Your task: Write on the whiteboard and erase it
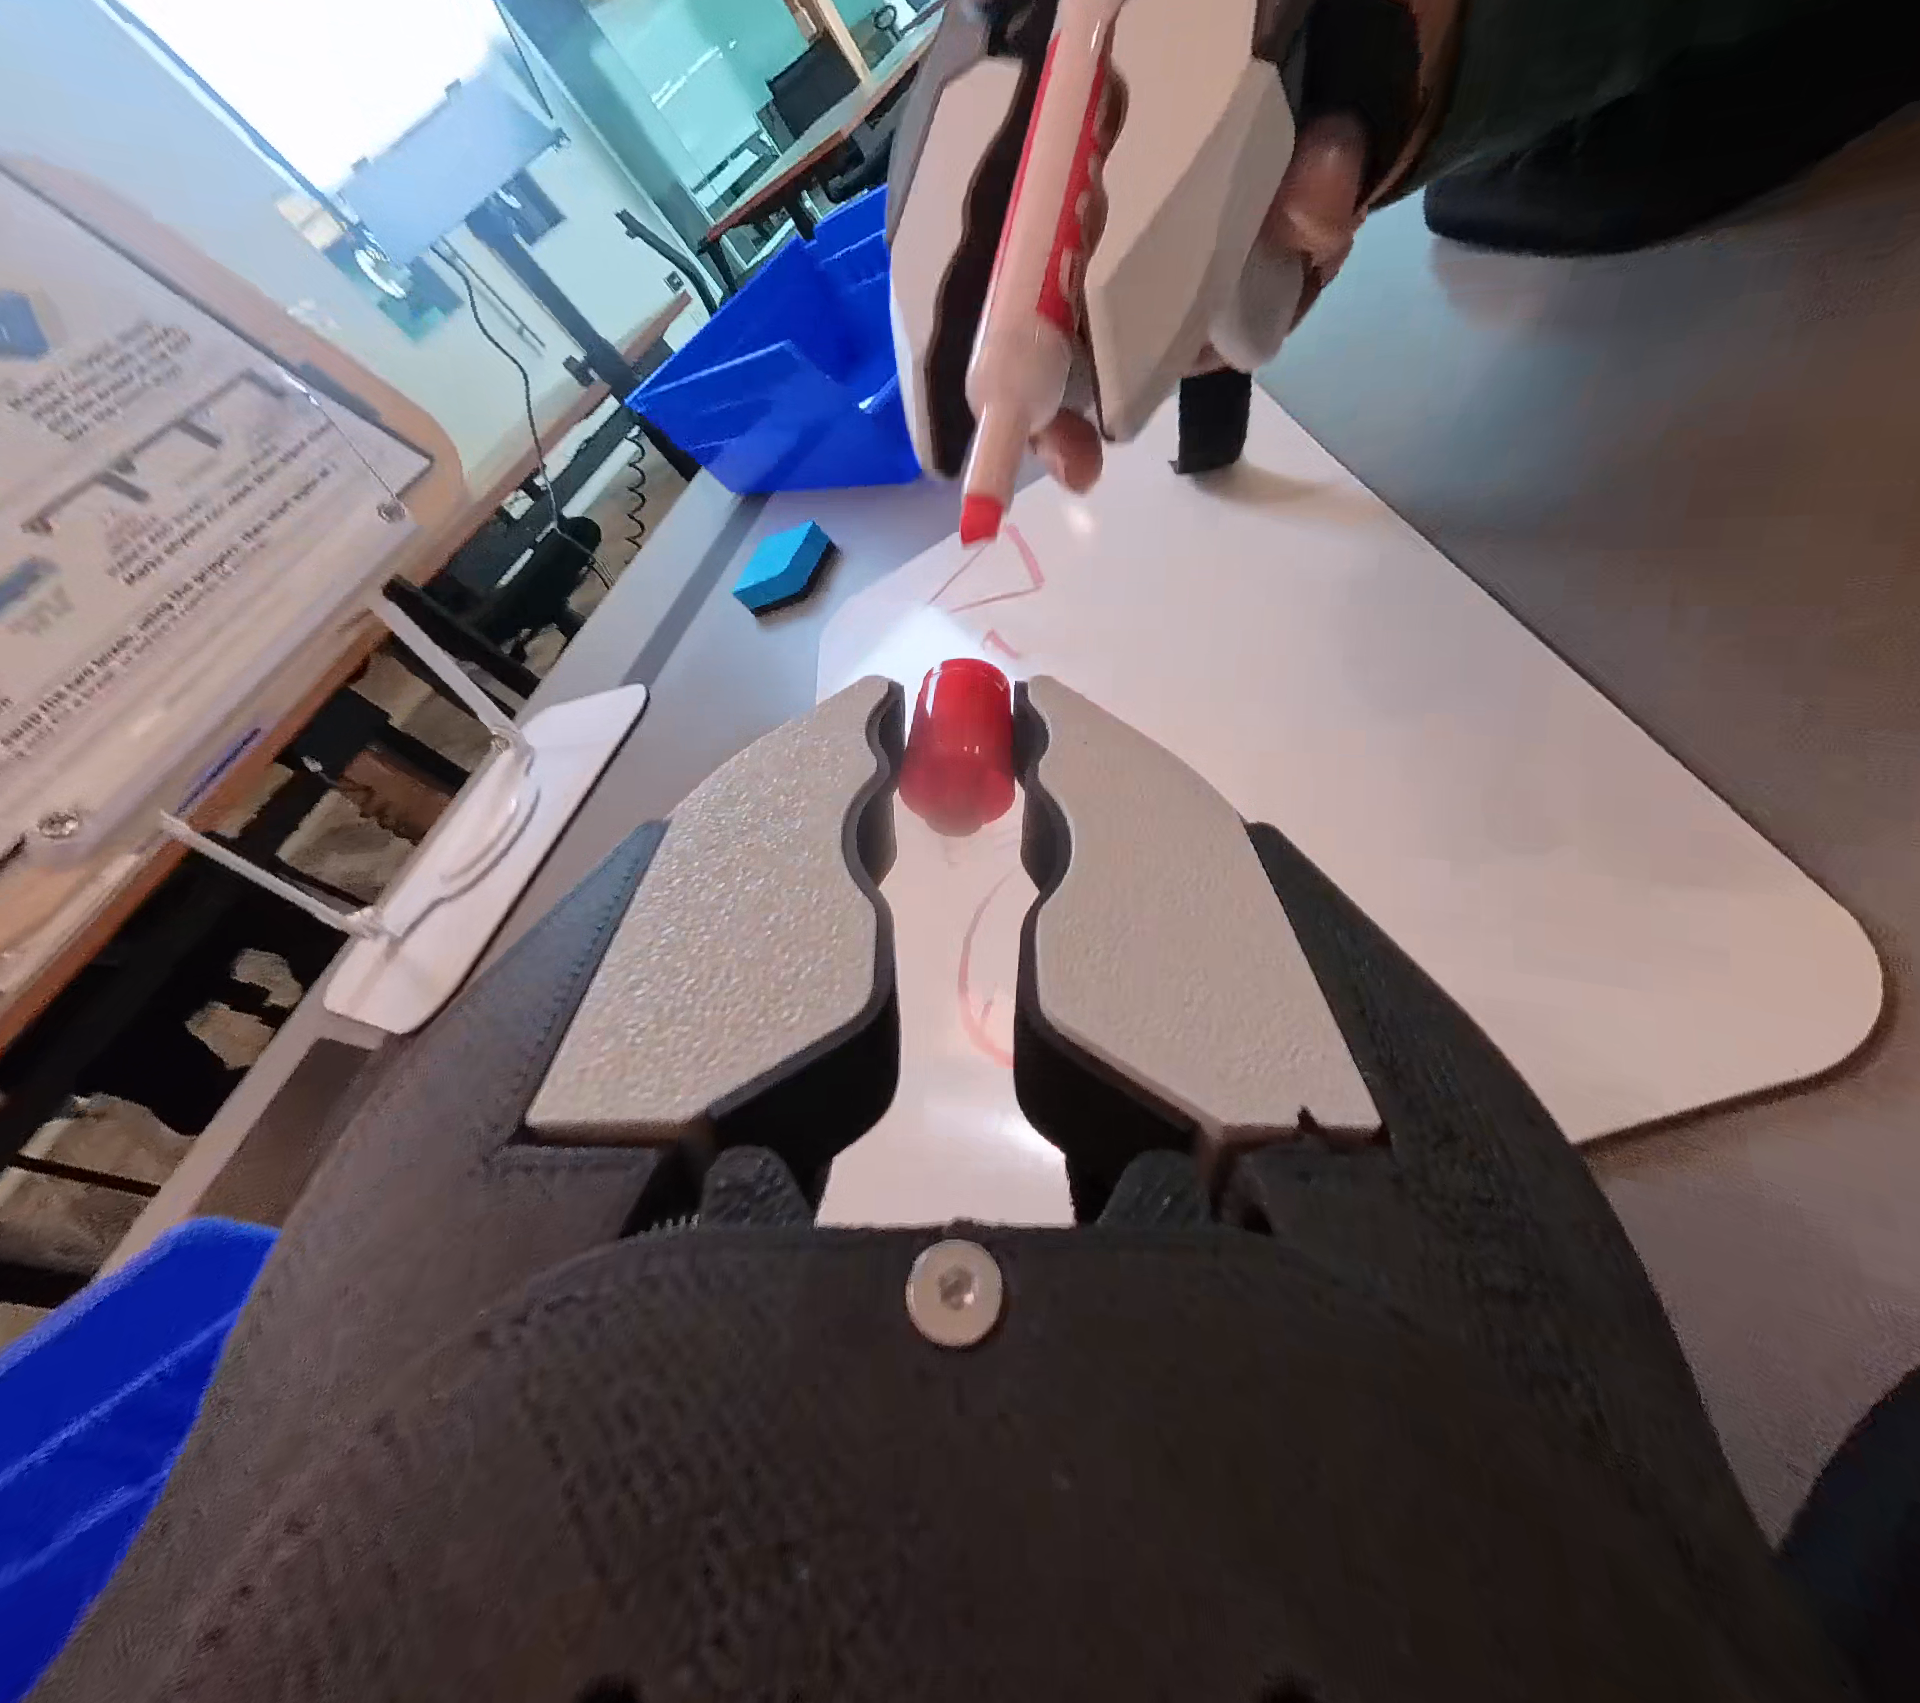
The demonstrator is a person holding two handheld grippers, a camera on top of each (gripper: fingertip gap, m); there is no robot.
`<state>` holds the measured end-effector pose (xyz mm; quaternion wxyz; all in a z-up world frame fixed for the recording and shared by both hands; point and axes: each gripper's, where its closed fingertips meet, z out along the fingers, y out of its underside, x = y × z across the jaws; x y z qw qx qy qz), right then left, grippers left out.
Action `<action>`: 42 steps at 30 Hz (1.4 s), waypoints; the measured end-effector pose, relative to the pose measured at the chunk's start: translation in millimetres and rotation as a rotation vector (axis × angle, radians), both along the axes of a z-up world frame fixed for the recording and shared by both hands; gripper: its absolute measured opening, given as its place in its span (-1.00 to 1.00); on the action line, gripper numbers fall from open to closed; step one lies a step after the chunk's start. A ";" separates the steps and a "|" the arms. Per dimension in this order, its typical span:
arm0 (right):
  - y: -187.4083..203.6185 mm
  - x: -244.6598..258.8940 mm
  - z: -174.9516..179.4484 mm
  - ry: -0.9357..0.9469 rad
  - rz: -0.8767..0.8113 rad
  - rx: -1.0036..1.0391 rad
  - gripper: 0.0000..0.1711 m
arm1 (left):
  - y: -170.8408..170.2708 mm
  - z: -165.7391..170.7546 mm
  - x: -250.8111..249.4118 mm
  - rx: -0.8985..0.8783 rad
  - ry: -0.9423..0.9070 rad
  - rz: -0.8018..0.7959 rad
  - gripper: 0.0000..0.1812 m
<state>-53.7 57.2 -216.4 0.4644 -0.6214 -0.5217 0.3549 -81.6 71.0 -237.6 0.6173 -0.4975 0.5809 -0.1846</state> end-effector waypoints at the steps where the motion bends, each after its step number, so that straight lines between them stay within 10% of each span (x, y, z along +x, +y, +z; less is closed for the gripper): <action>1: -3.3 -5.1 -1.7 0.004 0.018 -0.014 -0.61 | -2.5 1.1 2.3 0.017 0.003 0.000 -0.78; 13: -24.9 -22.0 1.6 0.211 0.156 -0.341 -0.61 | -34.2 29.0 4.7 0.032 -0.146 -0.141 -0.78; 42: -24.4 -35.4 -35.8 0.234 0.014 -0.492 -0.63 | -26.9 -16.5 12.8 0.192 0.181 -0.013 -0.80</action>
